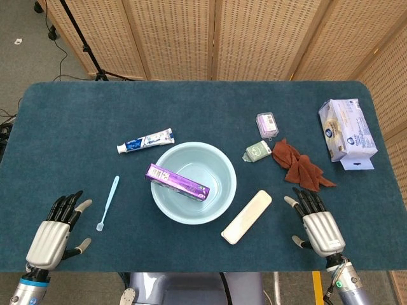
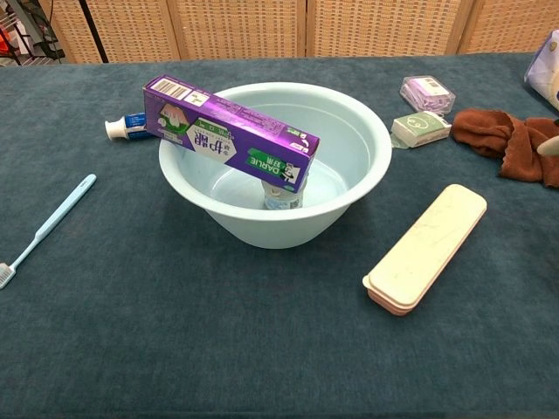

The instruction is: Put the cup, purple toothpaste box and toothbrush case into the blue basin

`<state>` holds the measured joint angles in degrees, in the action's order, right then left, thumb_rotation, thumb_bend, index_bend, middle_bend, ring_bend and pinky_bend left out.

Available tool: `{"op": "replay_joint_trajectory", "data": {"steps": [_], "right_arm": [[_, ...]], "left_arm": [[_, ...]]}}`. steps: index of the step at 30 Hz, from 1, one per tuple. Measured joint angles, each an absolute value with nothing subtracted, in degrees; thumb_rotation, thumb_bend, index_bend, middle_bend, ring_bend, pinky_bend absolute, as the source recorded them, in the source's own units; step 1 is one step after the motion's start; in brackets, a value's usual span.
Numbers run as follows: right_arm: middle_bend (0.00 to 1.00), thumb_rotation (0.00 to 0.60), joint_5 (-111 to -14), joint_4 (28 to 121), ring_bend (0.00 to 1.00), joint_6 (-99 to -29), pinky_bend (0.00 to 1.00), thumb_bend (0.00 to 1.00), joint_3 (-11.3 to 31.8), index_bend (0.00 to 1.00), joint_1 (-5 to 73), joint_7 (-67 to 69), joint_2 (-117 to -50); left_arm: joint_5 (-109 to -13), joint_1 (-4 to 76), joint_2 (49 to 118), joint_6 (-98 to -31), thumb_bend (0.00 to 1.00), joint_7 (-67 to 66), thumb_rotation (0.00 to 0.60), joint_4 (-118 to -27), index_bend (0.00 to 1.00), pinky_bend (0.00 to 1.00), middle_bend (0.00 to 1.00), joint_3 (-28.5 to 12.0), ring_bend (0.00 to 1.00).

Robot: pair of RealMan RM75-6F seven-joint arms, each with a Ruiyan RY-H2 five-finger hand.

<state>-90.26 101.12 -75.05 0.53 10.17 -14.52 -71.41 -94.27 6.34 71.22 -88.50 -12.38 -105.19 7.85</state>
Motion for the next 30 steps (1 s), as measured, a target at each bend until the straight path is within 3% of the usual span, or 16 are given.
{"op": "replay_joint_trajectory", "data": {"steps": [16,30], "right_arm": [[0.03,0.600,-90.7,109.0,0.00,-70.6,0.02,0.16,-2.2,0.20,11.9,-23.7,-73.7],[0.03,0.600,-86.5,111.3,0.00,-66.6,0.03,0.16,-0.8,0.20,14.7,-29.1,-76.9]], "left_arm": [[-98.5,4.3,69.1,-90.8,0.21,-10.5,0.600,-106.8,0.17,0.03,0.00,7.7,0.00],[-100.4,3.1,68.2,-91.1,0.21,-9.8,0.600,-107.3,0.17,0.03,0.00,7.6,0.00]]}}
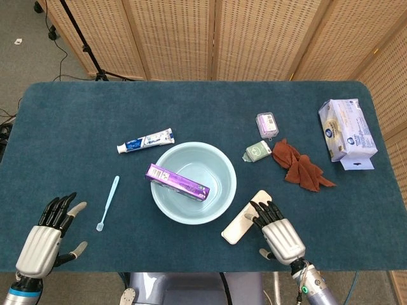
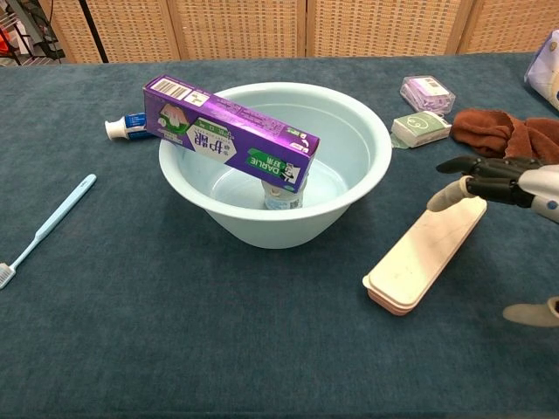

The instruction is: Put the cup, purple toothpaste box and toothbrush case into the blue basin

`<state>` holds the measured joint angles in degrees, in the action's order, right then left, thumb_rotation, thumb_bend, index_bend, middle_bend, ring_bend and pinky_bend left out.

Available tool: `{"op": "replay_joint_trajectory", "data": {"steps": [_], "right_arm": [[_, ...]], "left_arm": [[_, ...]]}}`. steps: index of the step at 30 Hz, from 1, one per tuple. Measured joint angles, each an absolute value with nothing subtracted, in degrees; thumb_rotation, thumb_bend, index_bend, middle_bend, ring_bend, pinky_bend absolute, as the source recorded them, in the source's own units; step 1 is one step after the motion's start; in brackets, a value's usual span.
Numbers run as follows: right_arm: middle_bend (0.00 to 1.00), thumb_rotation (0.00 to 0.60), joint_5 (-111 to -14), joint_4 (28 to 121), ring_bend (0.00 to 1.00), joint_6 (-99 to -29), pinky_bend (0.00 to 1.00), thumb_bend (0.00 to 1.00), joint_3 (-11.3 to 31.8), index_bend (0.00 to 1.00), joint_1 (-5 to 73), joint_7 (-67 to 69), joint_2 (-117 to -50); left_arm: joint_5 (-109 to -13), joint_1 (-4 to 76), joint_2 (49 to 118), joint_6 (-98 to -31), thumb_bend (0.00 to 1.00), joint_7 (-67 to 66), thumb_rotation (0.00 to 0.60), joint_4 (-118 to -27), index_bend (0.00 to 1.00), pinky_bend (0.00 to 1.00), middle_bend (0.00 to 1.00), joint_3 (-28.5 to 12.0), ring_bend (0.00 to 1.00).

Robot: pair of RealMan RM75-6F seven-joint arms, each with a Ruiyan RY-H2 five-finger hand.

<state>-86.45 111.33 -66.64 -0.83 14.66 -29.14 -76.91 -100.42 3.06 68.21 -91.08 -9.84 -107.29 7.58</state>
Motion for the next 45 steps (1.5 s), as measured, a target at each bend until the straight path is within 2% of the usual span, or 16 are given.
{"op": "replay_joint_trajectory", "data": {"steps": [17,32,45], "right_arm": [[0.03,0.600,-76.4,107.9,0.00,-62.3,0.04,0.16,2.9,0.20,20.4,-35.9,-84.8],[0.04,0.600,-73.4,106.6,0.00,-63.0,0.04,0.18,2.3,0.31,22.1,-37.0,-86.5],[0.06,0.600,-72.9,105.7,0.00,-64.4,0.07,0.21,1.5,0.40,22.7,-37.5,-87.4]], "left_arm": [[-97.9,3.5,68.6,-88.0,0.22,-9.2,0.600,-106.7,0.17,0.03,0.00,5.6,0.00],[-98.8,3.1,68.1,-88.0,0.21,-8.4,0.600,-107.0,0.17,0.03,0.00,5.5,0.00],[-98.5,3.1,67.7,-87.6,0.21,-7.6,0.600,-107.2,0.17,0.03,0.00,5.1,0.00]]}}
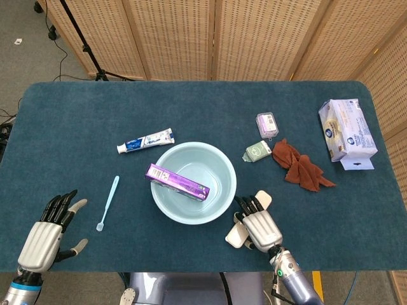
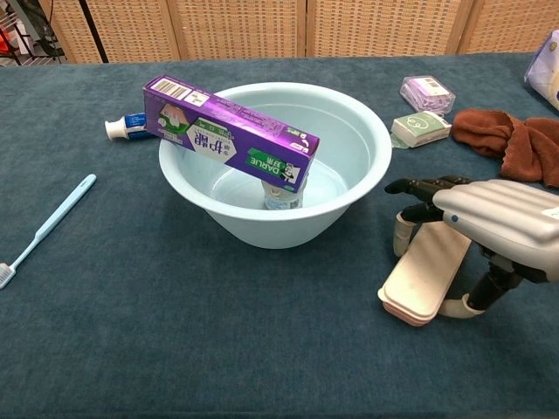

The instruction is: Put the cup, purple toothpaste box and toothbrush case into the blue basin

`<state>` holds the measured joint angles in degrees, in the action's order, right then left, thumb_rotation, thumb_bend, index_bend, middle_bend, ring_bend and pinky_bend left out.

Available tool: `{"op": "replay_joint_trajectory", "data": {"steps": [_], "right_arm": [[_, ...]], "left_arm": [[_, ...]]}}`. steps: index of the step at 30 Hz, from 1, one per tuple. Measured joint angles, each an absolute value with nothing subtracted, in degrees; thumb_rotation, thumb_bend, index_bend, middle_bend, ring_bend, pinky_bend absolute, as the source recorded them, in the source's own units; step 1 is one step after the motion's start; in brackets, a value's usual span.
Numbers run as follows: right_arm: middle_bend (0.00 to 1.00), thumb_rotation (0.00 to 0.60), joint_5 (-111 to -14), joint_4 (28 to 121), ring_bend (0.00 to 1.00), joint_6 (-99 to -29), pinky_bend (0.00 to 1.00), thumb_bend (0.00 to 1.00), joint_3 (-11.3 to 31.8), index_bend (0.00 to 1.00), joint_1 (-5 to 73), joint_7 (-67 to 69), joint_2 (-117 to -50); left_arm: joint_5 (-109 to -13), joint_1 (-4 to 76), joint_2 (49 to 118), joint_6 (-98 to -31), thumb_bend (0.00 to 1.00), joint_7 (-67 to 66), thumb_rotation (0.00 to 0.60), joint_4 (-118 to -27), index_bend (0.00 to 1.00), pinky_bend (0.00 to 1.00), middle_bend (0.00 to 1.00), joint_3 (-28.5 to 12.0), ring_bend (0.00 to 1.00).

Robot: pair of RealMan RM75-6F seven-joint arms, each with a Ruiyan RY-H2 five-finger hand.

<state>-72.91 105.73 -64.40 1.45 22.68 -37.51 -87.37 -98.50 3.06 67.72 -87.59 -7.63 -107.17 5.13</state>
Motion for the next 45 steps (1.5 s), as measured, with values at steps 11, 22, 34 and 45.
{"op": "replay_joint_trajectory", "data": {"steps": [11,22,34,45], "right_arm": [[0.15,0.600,-73.5,105.2,0.08,-66.1,0.22,0.23,1.2,0.48,22.8,-37.3,-87.7],[0.23,0.600,-74.5,105.2,0.16,-69.0,0.28,0.26,2.2,0.50,22.6,-37.4,-87.0],[0.31,0.600,-75.4,105.3,0.24,-71.6,0.33,0.26,3.4,0.52,22.5,-38.1,-85.9],[0.35,0.600,-77.5,107.1,0.28,-73.9,0.36,0.26,4.7,0.54,22.8,-39.7,-85.4]], "left_arm": [[-98.4,3.0,67.6,-87.3,0.21,-7.2,0.600,-107.2,0.17,0.03,0.00,4.9,0.00],[-98.2,3.0,67.7,-87.1,0.22,-7.3,0.600,-107.1,0.17,0.03,0.00,4.7,0.00],[-98.2,2.8,68.1,-87.0,0.22,-7.6,0.600,-107.1,0.17,0.03,0.00,4.6,0.00],[-98.1,2.7,68.1,-87.1,0.22,-7.6,0.600,-107.2,0.17,0.03,0.00,4.4,0.00]]}}
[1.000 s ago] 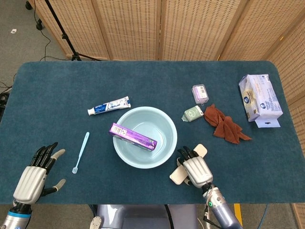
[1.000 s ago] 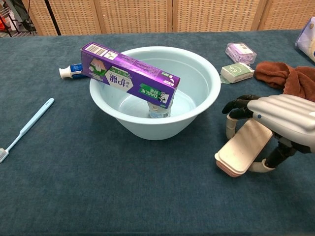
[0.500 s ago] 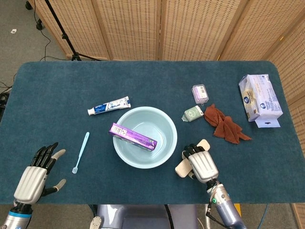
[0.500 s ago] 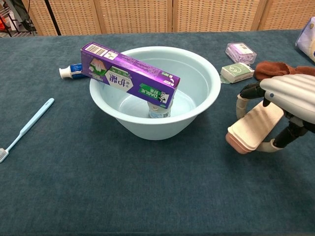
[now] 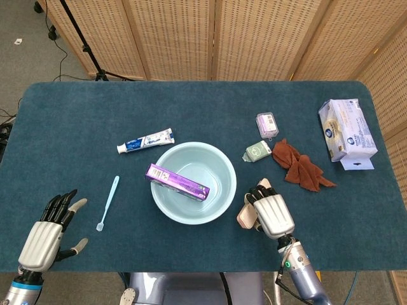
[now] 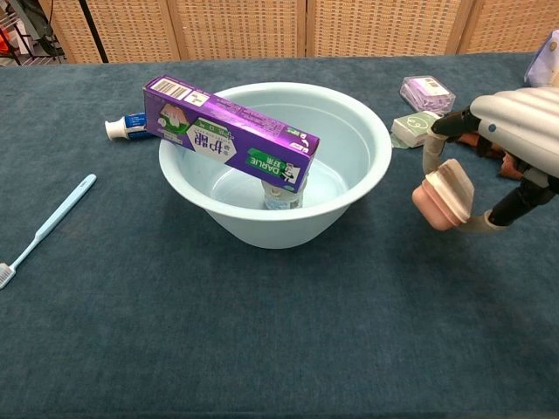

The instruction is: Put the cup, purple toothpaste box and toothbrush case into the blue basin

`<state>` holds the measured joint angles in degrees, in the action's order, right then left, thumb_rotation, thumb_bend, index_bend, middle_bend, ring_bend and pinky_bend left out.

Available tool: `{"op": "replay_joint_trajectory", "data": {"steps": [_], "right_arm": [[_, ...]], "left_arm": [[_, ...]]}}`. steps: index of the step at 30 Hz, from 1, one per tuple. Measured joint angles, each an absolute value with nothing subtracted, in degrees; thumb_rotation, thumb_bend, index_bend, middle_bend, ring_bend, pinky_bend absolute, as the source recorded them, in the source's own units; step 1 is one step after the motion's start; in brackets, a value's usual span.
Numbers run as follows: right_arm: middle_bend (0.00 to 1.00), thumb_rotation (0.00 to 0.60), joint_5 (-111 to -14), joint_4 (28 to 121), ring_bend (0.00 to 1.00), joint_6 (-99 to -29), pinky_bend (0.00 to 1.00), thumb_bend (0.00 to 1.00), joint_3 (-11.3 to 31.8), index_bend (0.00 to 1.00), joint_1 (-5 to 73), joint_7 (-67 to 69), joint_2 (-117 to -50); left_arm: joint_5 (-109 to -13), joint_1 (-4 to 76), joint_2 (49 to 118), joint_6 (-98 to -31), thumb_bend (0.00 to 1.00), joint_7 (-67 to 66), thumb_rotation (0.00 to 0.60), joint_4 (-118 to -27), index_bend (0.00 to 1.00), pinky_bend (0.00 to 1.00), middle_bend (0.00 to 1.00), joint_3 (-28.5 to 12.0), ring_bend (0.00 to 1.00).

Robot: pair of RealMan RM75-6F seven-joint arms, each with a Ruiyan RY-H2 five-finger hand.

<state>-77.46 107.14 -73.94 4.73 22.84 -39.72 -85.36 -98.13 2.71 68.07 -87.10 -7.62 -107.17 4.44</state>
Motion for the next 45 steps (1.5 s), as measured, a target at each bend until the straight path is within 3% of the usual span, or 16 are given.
{"op": "replay_joint_trajectory", "data": {"steps": [45], "right_arm": [[0.41,0.600,-83.7,116.3,0.34,-77.6,0.42,0.26,10.5,0.59,26.7,-46.7,-86.2]], "left_arm": [[-97.9,2.6,67.9,-86.9,0.22,-6.6,0.600,-107.3,0.17,0.03,0.00,4.2,0.00]]}}
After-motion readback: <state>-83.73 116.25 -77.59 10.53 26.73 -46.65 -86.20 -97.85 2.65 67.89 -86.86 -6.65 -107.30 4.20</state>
